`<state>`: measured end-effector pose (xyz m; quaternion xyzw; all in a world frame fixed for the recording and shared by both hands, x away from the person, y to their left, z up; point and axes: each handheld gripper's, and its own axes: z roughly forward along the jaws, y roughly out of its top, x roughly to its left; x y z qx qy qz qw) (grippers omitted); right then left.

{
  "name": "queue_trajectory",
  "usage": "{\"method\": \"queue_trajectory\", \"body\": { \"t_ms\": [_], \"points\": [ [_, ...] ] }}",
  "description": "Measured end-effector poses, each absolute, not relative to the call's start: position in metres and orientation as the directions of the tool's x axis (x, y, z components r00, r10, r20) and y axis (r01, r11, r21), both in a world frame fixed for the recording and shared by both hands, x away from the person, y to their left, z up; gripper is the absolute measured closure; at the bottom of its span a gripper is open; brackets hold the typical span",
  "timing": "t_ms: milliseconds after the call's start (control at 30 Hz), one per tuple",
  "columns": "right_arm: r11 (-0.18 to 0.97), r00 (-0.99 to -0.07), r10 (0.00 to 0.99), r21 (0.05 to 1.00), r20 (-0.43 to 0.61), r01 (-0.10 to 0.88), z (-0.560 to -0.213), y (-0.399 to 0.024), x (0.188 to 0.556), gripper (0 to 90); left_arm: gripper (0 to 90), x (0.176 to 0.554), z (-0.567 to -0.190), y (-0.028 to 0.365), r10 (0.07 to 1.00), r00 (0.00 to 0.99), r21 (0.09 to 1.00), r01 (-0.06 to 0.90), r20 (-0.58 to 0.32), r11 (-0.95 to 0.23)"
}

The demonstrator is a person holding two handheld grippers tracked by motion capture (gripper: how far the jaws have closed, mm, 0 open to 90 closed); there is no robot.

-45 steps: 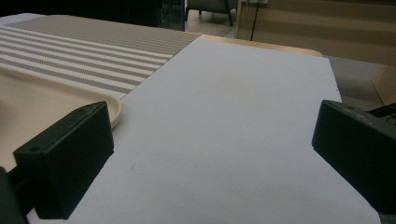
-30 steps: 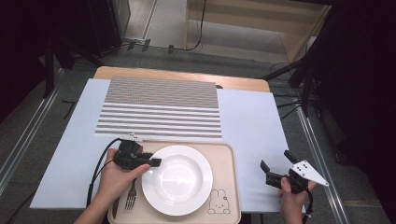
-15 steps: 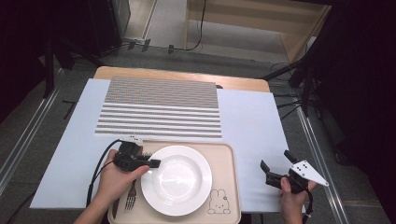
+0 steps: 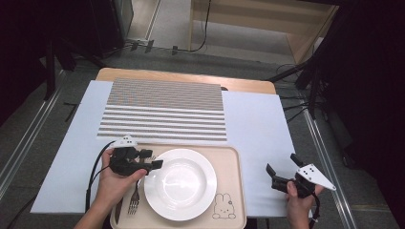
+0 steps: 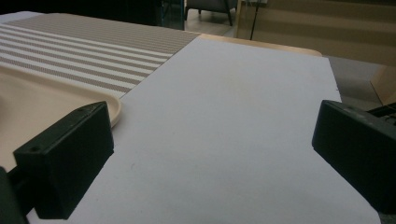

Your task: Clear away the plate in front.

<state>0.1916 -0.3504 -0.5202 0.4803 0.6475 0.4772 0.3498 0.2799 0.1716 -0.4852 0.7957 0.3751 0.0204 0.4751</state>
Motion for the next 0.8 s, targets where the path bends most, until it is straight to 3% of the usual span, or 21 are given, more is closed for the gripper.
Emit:
{"method": "queue_trajectory", "body": {
  "t_ms": [367,433,567,700,800],
  "points": [
    [0.086,-0.294,0.956,0.954,0.003,0.288,-0.52,-0.35,0.192,0.0,17.3,0.277,-0.479,0.194,0.649,0.707,0.84,0.509,-0.281,-0.19],
    [0.086,-0.294,0.956,0.954,0.003,0.288,-0.52,-0.35,0.192,0.0,11.4,0.277,-0.478,0.197,0.659,0.703,0.844,0.501,-0.268,-0.191],
    [0.088,-0.295,0.955,0.954,0.001,0.288,-0.52,-0.35,0.192,0.0,10.9,0.278,-0.478,0.202,0.662,0.702,0.849,0.495,-0.262,-0.188],
    [0.087,-0.295,0.956,0.954,0.002,0.288,-0.52,-0.35,0.192,0.0,0.0,0.279,-0.479,0.205,0.678,0.692,0.847,0.494,-0.247,-0.195],
    [0.087,-0.295,0.955,0.954,0.002,0.288,-0.52,-0.35,0.192,0.0,0.0,0.279,-0.478,0.21,0.674,0.692,0.852,0.492,-0.259,-0.177]
  ]
}}
